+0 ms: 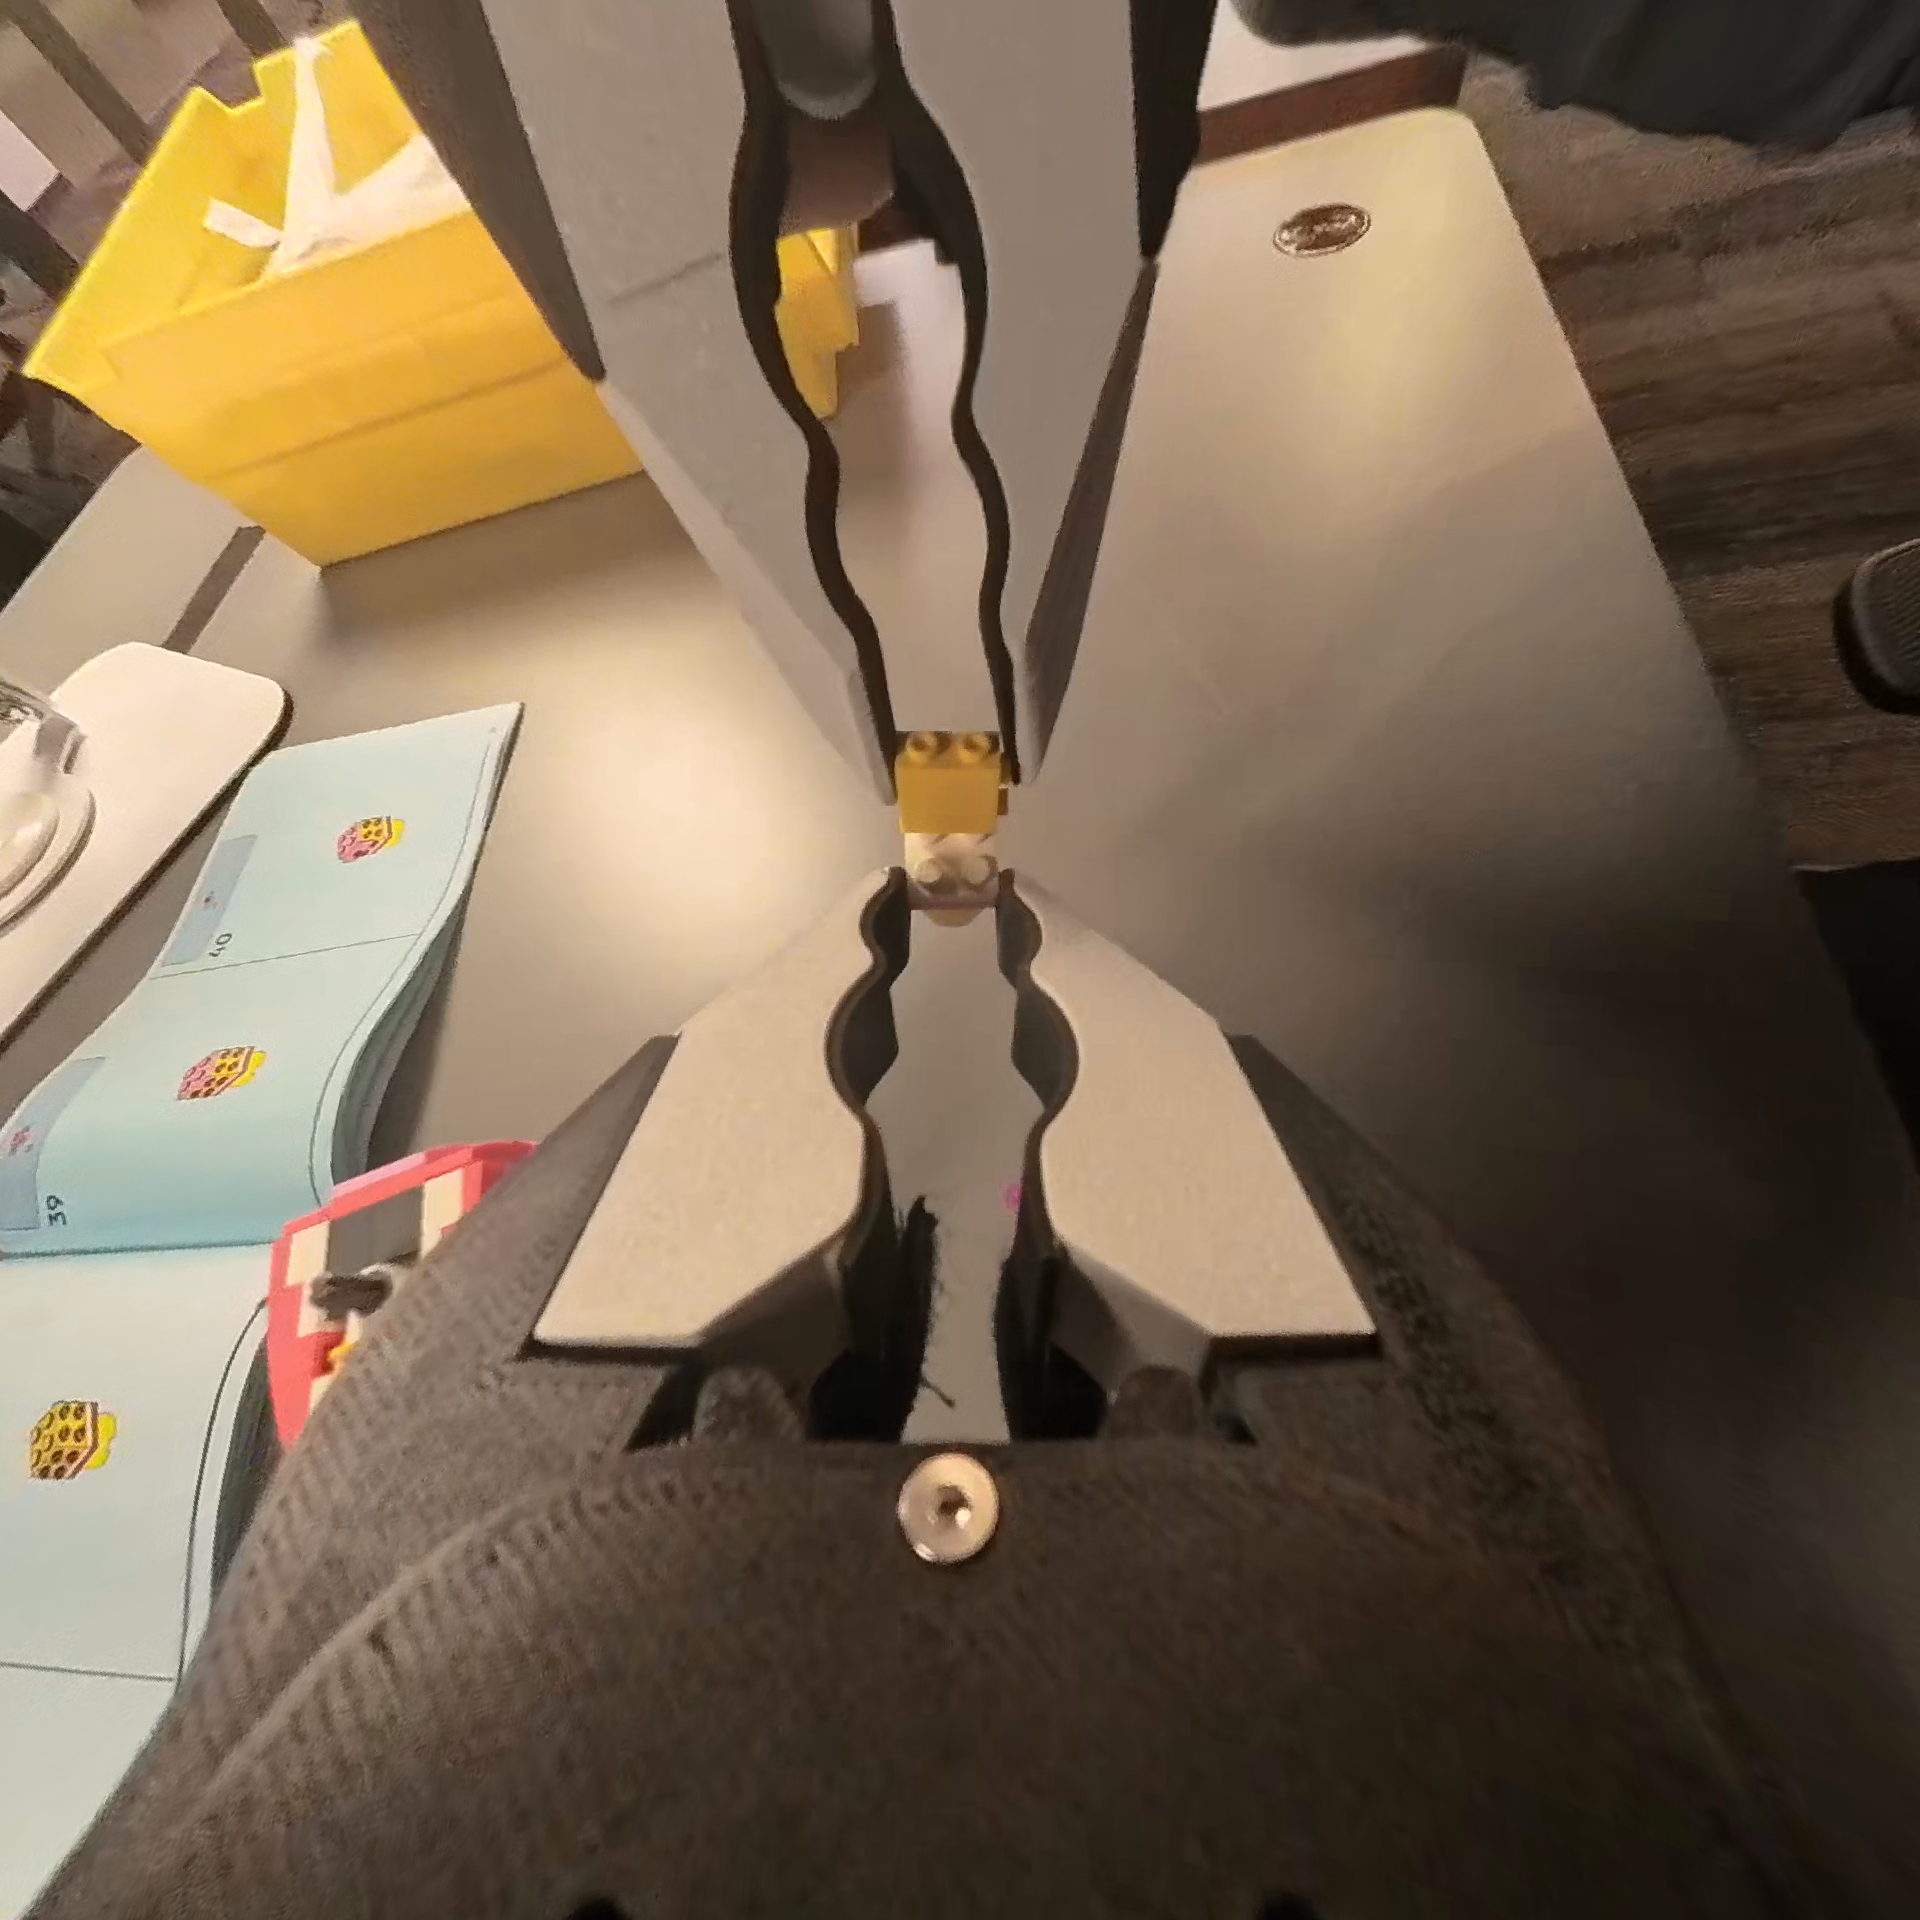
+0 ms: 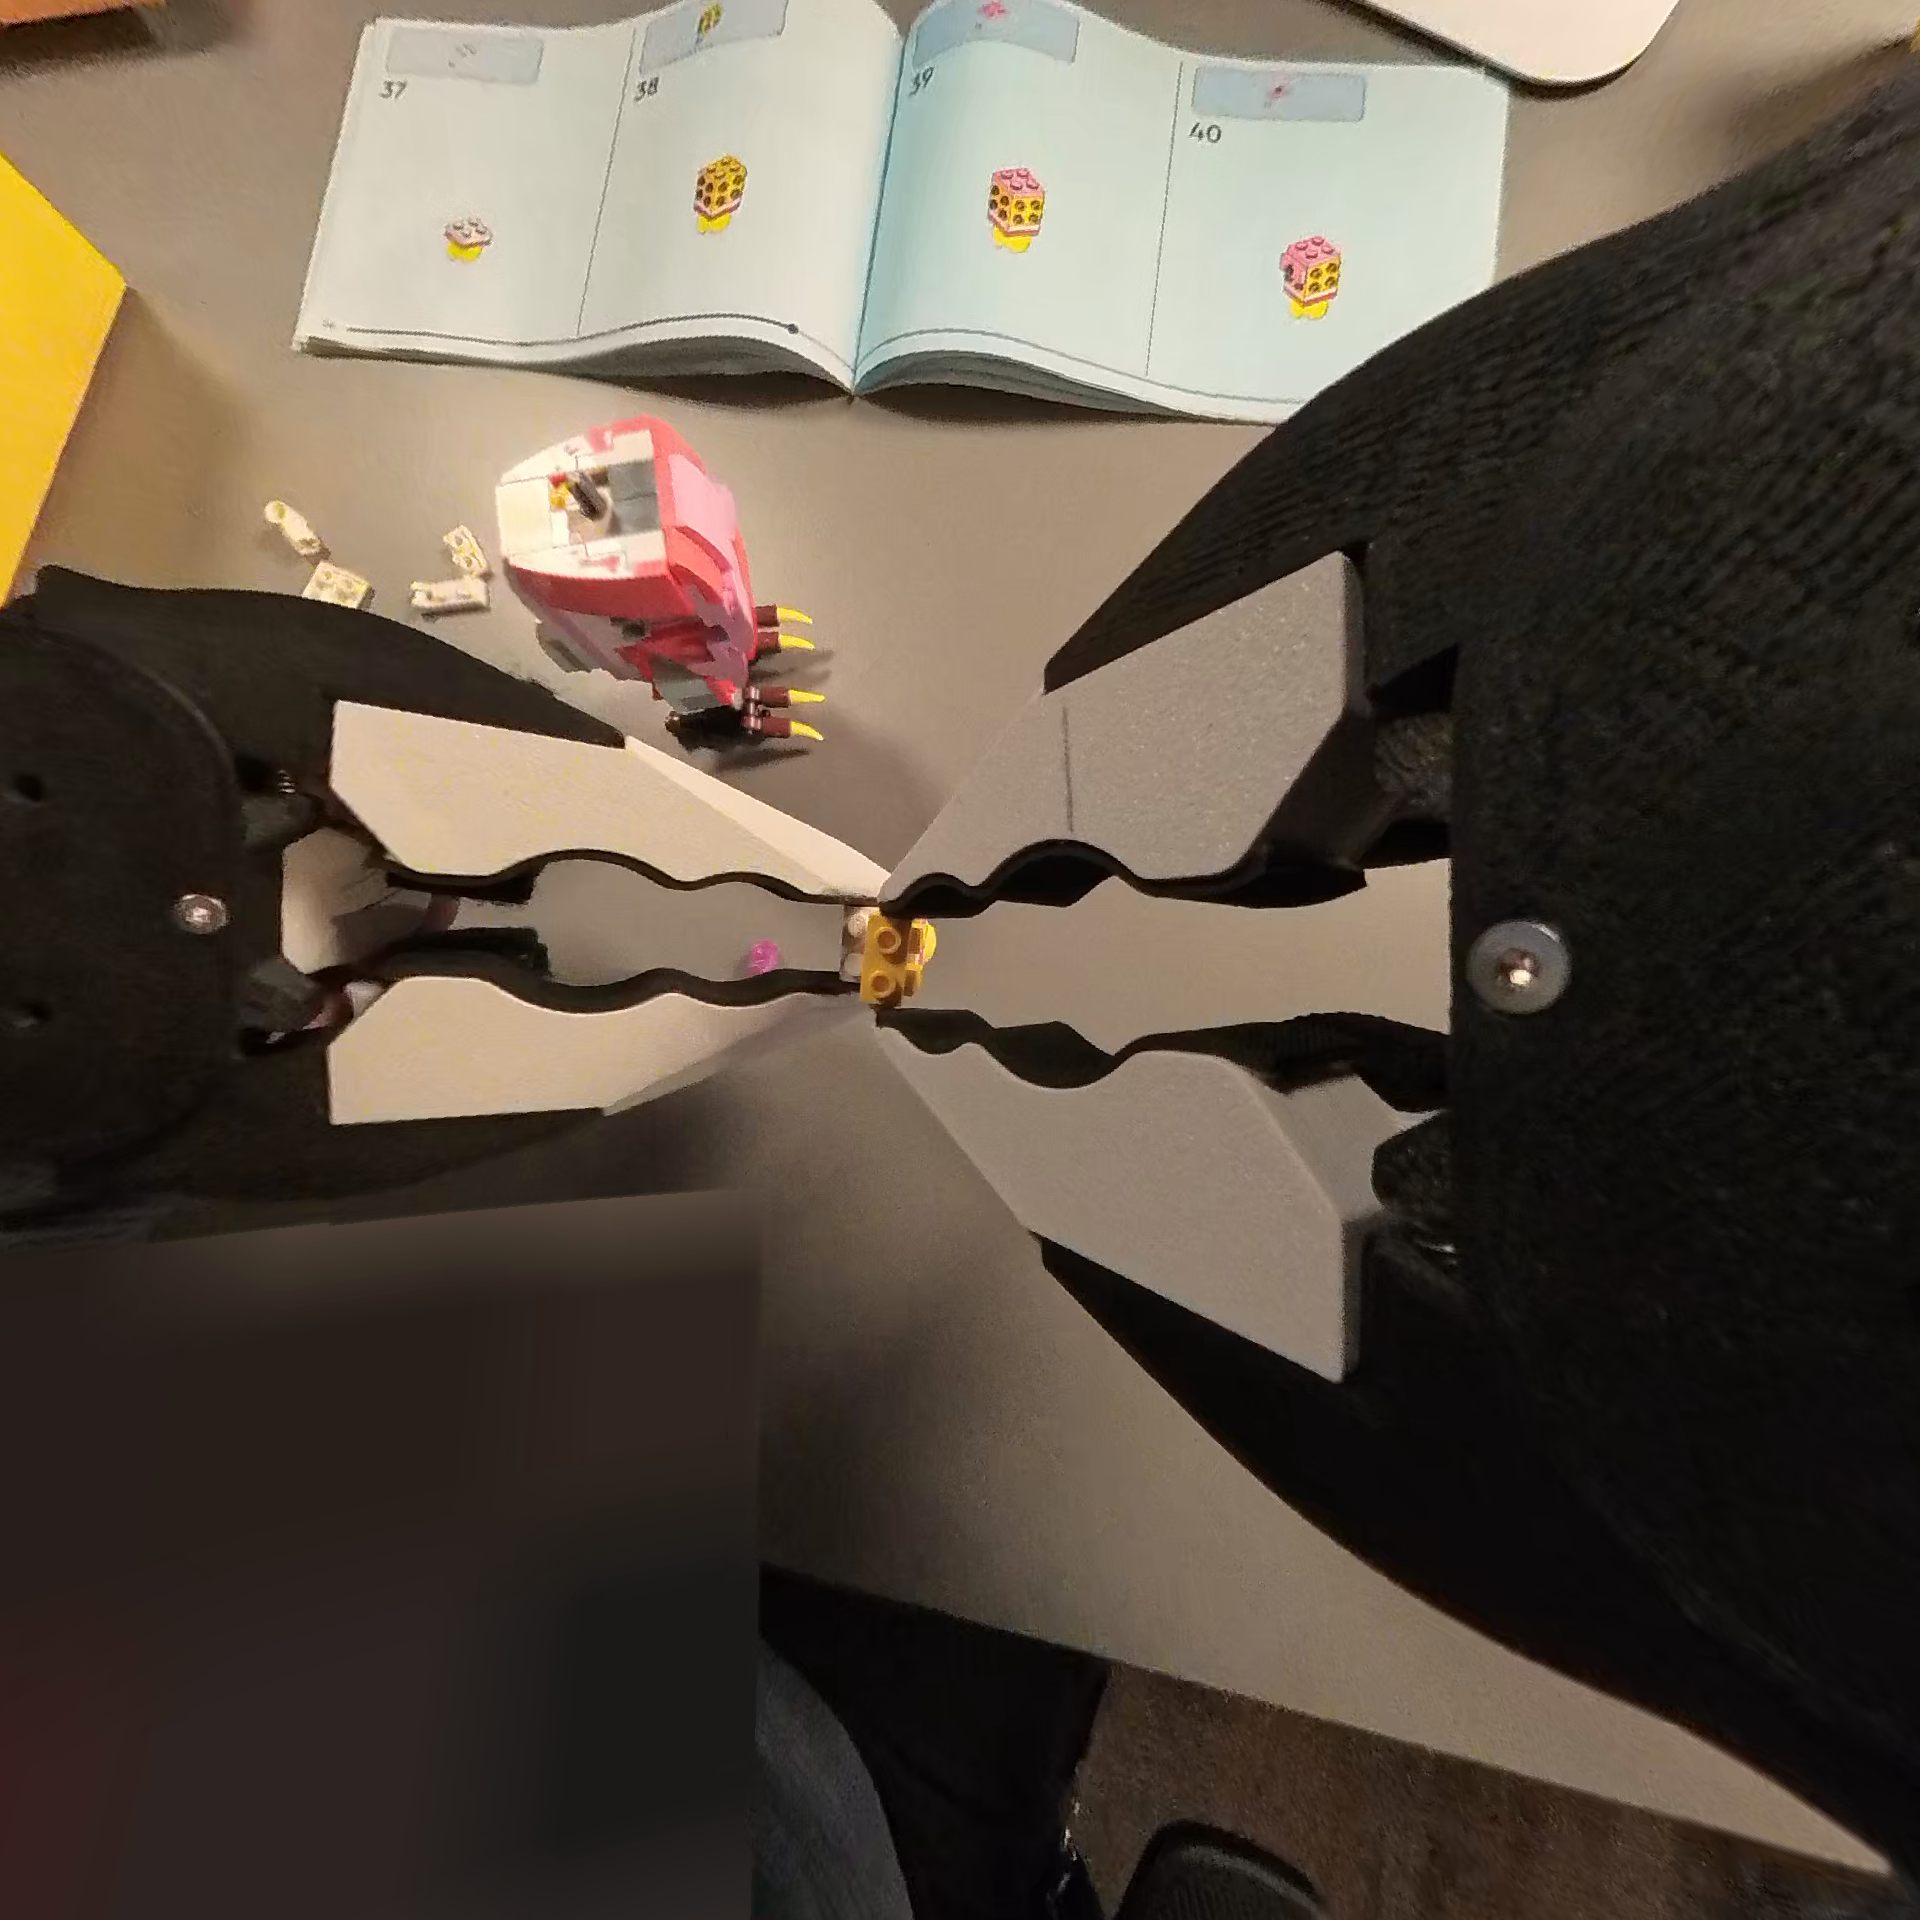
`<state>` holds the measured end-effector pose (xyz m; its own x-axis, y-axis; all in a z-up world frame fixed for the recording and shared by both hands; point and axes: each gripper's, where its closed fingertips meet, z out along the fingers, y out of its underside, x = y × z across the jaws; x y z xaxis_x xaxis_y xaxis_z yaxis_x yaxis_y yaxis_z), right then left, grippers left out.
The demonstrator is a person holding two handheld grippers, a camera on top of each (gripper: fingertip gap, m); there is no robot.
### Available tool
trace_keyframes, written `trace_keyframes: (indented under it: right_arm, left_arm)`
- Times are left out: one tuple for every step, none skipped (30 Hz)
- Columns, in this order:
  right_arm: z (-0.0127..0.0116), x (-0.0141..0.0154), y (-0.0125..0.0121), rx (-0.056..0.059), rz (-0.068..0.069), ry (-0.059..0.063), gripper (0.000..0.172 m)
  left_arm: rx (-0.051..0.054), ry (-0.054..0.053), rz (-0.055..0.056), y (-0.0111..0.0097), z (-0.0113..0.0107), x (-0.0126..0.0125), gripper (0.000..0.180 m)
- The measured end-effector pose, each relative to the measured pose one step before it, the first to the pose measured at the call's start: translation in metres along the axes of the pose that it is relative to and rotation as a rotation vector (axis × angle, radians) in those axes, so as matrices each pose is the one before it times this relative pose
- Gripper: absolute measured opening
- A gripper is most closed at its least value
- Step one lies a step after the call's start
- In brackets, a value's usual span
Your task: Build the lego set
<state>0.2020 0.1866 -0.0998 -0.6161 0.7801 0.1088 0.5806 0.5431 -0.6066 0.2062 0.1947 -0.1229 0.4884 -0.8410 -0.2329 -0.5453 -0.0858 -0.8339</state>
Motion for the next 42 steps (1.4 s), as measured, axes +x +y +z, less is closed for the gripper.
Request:
trace_keyframes:
  right_arm:
    - [-0.00083,0.00002,-0.00162,-0.0104,0.0082,-0.0070,0.015]
    - [-0.00054,-0.00055,-0.00114,-0.0119,0.0105,-0.0124,0.016]
    - [-0.00028,-0.00063,-0.00070,-0.0120,0.0110,-0.0149,0.015]
    - [-0.00011,-0.00028,-0.00038,-0.0113,0.0095,-0.0141,0.015]
    - [0.00007,-0.00006,-0.00033,-0.0081,0.0085,-0.0133,0.015]
    - [-0.00021,0.00015,-0.00050,-0.0035,0.0112,-0.0135,0.016]
    - [-0.00048,0.00041,-0.00089,0.0010,0.0136,-0.0120,0.016]
    - [-0.00093,0.00067,-0.00115,0.0039,0.0147,-0.0094,0.016]
    - [-0.00124,0.00070,-0.00155,0.0056,0.0175,-0.0077,0.015]
    - [-0.00135,0.00076,-0.00176,0.0069,0.0201,-0.0095,0.015]
    - [-0.00137,0.00079,-0.00169,0.0069,0.0208,-0.0099,0.015]
    - [-0.00135,0.00073,-0.00182,0.0066,0.0187,-0.0100,0.015]
    - [-0.00126,0.00036,-0.00178,0.0060,0.0160,-0.0106,0.015]
    - [-0.00138,0.00025,-0.00184,0.0059,0.0148,-0.0107,0.015]
    - [-0.00134,-0.00037,-0.00189,0.0050,0.0149,-0.0131,0.015]
    - [-0.00135,-0.00089,-0.00185,0.0023,0.0156,-0.0161,0.015]
    - [-0.00112,-0.00159,-0.00156,-0.0009,0.0159,-0.0195,0.015]
    - [-0.00107,-0.00212,-0.00147,-0.0030,0.0172,-0.0220,0.016]
    - [-0.00088,-0.00229,-0.00149,-0.0030,0.0169,-0.0232,0.016]
    - [-0.00091,-0.00213,-0.00128,-0.0045,0.0170,-0.0212,0.015]
    - [-0.00076,-0.00195,-0.00124,-0.0069,0.0128,-0.0160,0.015]
    - [-0.00050,-0.00197,-0.00109,-0.0098,0.0049,-0.0094,0.016]
    - [-0.00052,-0.00159,-0.00081,-0.0152,-0.0031,0.0015,0.016]
    - [-0.00031,-0.00101,-0.00058,-0.0212,-0.0123,0.0140,0.016]
    - [-0.00010,-0.00073,-0.00052,-0.0238,-0.0188,0.0211,0.016]
    - [-0.00007,-0.00071,-0.00056,-0.0223,-0.0194,0.0220,0.016]
    - [0.00002,-0.00031,-0.00085,-0.0173,-0.0187,0.0219,0.016]
    - [0.00014,0.00041,-0.00062,-0.0154,-0.0187,0.0240,0.016]
    - [0.00011,0.00064,-0.00042,-0.0132,-0.0188,0.0234,0.016]
    - [0.00007,0.00058,-0.00077,-0.0092,-0.0171,0.0212,0.016]
    - [-0.00005,0.00060,-0.00088,-0.0063,-0.0146,0.0195,0.016]
    - [-0.00017,0.00062,-0.00092,-0.0033,-0.0126,0.0168,0.016]
    - [-0.00030,0.00057,-0.00088,-0.0003,-0.0092,0.0139,0.016]
    - [-0.00043,0.00028,-0.00102,0.0029,-0.0020,0.0088,0.016]
    - [-0.00059,-0.00024,-0.00112,0.0070,0.0085,0.0004,0.016]
    - [-0.00077,-0.00035,-0.00105,0.0114,0.0202,-0.0069,0.016]
    - [-0.00085,-0.00047,-0.00186,0.0194,0.0239,-0.0096,0.016]
    - [-0.00037,-0.00085,-0.00187,0.0206,0.0157,-0.0090,0.016]
    - [0.00015,0.00031,-0.00094,0.0114,-0.0024,0.0072,0.016]
    - [0.00045,0.00101,-0.00012,0.0020,-0.0188,0.0198,0.016]
    - [0.00042,0.00029,-0.00034,0.0007,-0.0195,0.0170,0.016]
    - [-0.00012,0.00011,-0.00104,0.0087,-0.0104,0.0105,0.016]
  left_arm:
    - [0.0065,0.0031,-0.0039,-0.00111,-0.00137,0.00017,0.014]
    - [0.0040,0.0074,-0.0053,-0.00087,-0.00082,0.00098,0.014]
    - [0.0021,0.0038,-0.0030,-0.00051,-0.00029,0.00072,0.014]
    - [-0.0004,0.0003,-0.0010,-0.00012,-0.00004,0.00036,0.014]
    - [0.0003,0.0005,-0.0023,-0.00019,0.00004,0.00025,0.014]
    - [0.0026,0.0015,-0.0039,-0.00036,-0.00026,0.00009,0.014]
    - [0.0060,0.0026,-0.0076,-0.00073,-0.00075,-0.00019,0.014]
    - [0.0093,0.0045,-0.0132,-0.00100,-0.00106,-0.00058,0.014]
    - [0.0141,0.0076,-0.0213,-0.00141,-0.00114,-0.00071,0.014]
    - [0.0170,0.0140,-0.0285,-0.00179,-0.00122,-0.00005,0.014]
    - [0.0165,0.0122,-0.0299,-0.00161,-0.00125,-0.00064,0.014]
    - [0.0178,0.0145,-0.0259,-0.00174,-0.00129,-0.00032,0.014]
    - [0.0177,0.0148,-0.0256,-0.00176,-0.00118,-0.00007,0.014]
    - [0.0166,0.0127,-0.0213,-0.00187,-0.00133,0.00007,0.014]
    - [0.0146,0.0136,-0.0160,-0.00201,-0.00132,0.00071,0.014]
    - [0.0129,0.0144,-0.0113,-0.00193,-0.00122,0.00126,0.014]
    - [0.0115,0.0185,-0.0103,-0.00183,-0.00094,0.00214,0.014]
    - [0.0103,0.0193,-0.0101,-0.00175,-0.00088,0.00236,0.014]
    - [0.0101,0.0197,-0.0074,-0.00184,-0.00086,0.00277,0.014]
    - [0.0066,0.0151,-0.0051,-0.00164,-0.00086,0.00226,0.014]
    - [0.0062,0.0117,-0.0035,-0.00151,-0.00076,0.00196,0.014]
    - [0.0063,0.0127,-0.0068,-0.00167,-0.00070,0.00218,0.014]
    - [0.0058,0.0077,-0.0039,-0.00130,-0.00071,0.00123,0.014]
    - [0.0056,0.0029,-0.0024,-0.00123,-0.00052,0.00053,0.014]
    - [0.0050,-0.0005,0.0005,-0.00103,-0.00051,0.00007,0.014]
    - [0.0045,-0.0043,0.0040,-0.00113,-0.00052,-0.00012,0.014]
    - [0.0008,-0.0077,0.0068,-0.00067,-0.00051,-0.00043,0.014]
    - [-0.0045,-0.0124,0.0094,0.00017,-0.00058,-0.00117,0.014]
    - [-0.0037,-0.0109,0.0104,-0.00005,-0.00052,-0.00091,0.014]
    - [-0.0023,-0.0095,0.0073,-0.00015,-0.00083,-0.00104,0.014]
    - [-0.0008,-0.0073,0.0059,-0.00031,-0.00095,-0.00086,0.014]
    - [0.0015,-0.0047,0.0028,-0.00041,-0.00086,-0.00069,0.014]
    - [0.0025,-0.0037,0.0016,-0.00049,-0.00100,-0.00070,0.014]
    - [0.0046,-0.0024,0.0009,-0.00079,-0.00086,-0.00048,0.014]
    - [0.0061,0.0039,-0.0020,-0.00103,-0.00071,0.00051,0.014]
    - [0.0072,0.0039,-0.0027,-0.00120,-0.00059,0.00048,0.014]
    - [0.0140,0.0001,-0.0029,-0.00243,-0.00062,0.00011,0.014]
    - [0.0221,0.0045,-0.0079,-0.00373,-0.00109,0.00052,0.014]
    - [-0.0079,-0.0057,0.0003,0.00115,-0.00087,-0.00130,0.014]
    - [-0.0060,-0.0071,0.0087,0.00087,-0.00051,-0.00120,0.014]
    - [-0.0047,-0.0041,0.0072,0.00039,-0.00041,-0.00040,0.014]
    - [0.0010,-0.0021,0.0052,-0.00056,-0.00094,-0.00007,0.014]
